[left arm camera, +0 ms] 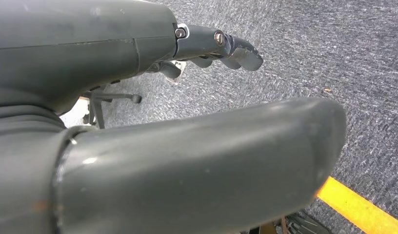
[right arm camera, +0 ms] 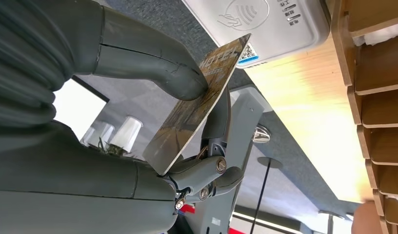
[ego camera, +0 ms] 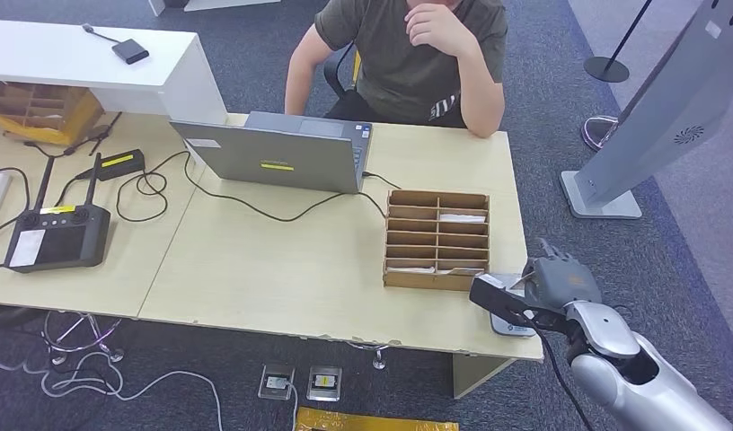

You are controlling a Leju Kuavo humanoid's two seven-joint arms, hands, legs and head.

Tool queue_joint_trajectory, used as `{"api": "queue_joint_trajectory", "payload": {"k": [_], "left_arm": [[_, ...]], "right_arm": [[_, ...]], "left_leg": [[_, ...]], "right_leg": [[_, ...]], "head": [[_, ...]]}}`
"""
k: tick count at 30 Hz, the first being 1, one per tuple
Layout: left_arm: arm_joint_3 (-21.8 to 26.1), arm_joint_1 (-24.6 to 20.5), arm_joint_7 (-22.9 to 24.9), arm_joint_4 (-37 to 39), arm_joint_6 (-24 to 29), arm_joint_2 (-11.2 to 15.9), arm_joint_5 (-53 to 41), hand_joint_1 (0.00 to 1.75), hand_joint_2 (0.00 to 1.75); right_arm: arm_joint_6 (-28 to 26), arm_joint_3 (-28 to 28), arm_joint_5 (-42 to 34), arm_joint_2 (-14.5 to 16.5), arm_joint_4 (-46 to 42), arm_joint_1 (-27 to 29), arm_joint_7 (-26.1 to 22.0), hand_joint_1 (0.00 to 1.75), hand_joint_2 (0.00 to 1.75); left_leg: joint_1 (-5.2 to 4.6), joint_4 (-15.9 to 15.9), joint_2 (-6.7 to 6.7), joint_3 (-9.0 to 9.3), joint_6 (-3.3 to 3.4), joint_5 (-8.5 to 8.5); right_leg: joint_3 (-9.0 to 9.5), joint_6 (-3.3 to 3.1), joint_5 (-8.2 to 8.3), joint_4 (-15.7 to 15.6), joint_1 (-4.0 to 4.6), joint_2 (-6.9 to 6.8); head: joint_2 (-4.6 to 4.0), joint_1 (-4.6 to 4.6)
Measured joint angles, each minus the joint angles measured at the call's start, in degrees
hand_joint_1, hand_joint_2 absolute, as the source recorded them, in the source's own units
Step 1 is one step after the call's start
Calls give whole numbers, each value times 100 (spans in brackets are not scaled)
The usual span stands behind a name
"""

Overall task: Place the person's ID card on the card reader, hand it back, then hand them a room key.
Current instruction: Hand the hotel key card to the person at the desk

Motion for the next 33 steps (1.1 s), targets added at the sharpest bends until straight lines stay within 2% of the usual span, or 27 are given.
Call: {"api": "queue_joint_trajectory", "payload": {"k": [11, 33], "left_arm": [[0, 0, 0, 0, -17, 0, 3, 0, 0], [0, 0, 0, 0, -27, 0, 0, 0, 0]], "right_arm": [[60, 165, -104, 125, 155, -38, -221, 175, 175], [49, 382, -199, 172, 430, -75, -231, 175, 175]], "left_leg": [[0, 0, 0, 0, 0, 0], [0, 0, 0, 0, 0, 0]], "right_leg": [[0, 0, 0, 0, 0, 0], [0, 0, 0, 0, 0, 0]], "head": [[0, 1], [0, 1]]}}
